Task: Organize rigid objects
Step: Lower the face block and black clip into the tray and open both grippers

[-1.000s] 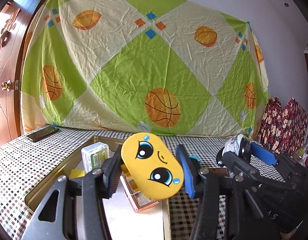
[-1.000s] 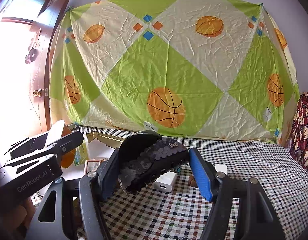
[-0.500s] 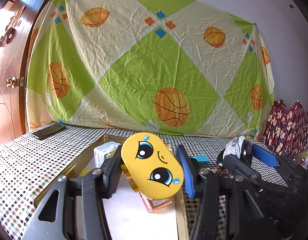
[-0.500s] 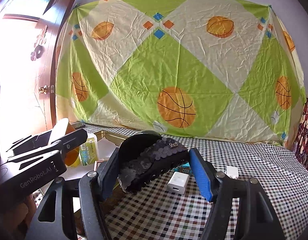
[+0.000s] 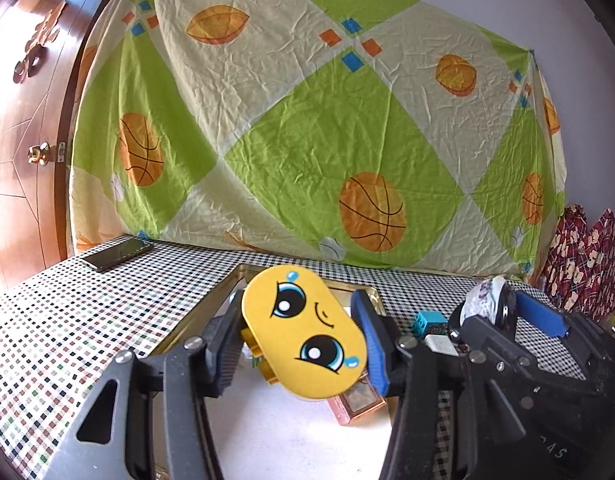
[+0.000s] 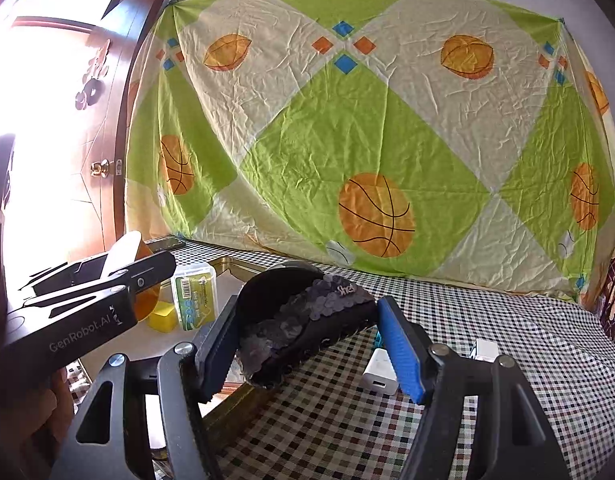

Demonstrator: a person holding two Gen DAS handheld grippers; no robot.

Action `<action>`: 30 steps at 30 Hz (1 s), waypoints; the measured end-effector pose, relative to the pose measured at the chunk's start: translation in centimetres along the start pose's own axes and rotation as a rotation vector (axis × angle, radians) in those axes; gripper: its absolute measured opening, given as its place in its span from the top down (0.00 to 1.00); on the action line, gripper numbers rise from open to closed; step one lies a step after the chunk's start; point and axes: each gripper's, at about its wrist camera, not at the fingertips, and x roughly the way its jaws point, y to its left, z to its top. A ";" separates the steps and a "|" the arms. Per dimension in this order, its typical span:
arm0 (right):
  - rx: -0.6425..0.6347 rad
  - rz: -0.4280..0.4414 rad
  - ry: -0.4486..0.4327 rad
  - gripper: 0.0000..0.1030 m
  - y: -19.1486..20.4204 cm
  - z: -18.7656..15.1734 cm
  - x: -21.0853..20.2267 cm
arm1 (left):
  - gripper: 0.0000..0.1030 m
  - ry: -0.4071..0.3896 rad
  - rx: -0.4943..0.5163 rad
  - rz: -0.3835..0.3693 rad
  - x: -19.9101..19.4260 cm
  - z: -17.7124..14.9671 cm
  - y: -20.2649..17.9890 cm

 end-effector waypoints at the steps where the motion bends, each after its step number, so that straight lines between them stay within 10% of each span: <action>1: 0.000 0.007 0.004 0.33 0.1 0.1 0.2 | 0.50 0.005 0.000 0.002 0.1 0.0 0.2; 25: -0.036 0.161 0.240 0.32 3.9 1.2 8.7 | 0.48 0.302 0.047 0.068 6.0 0.0 3.8; 30: -0.009 0.149 0.247 0.26 3.2 0.9 9.1 | 0.19 0.272 0.034 0.118 5.3 0.1 4.5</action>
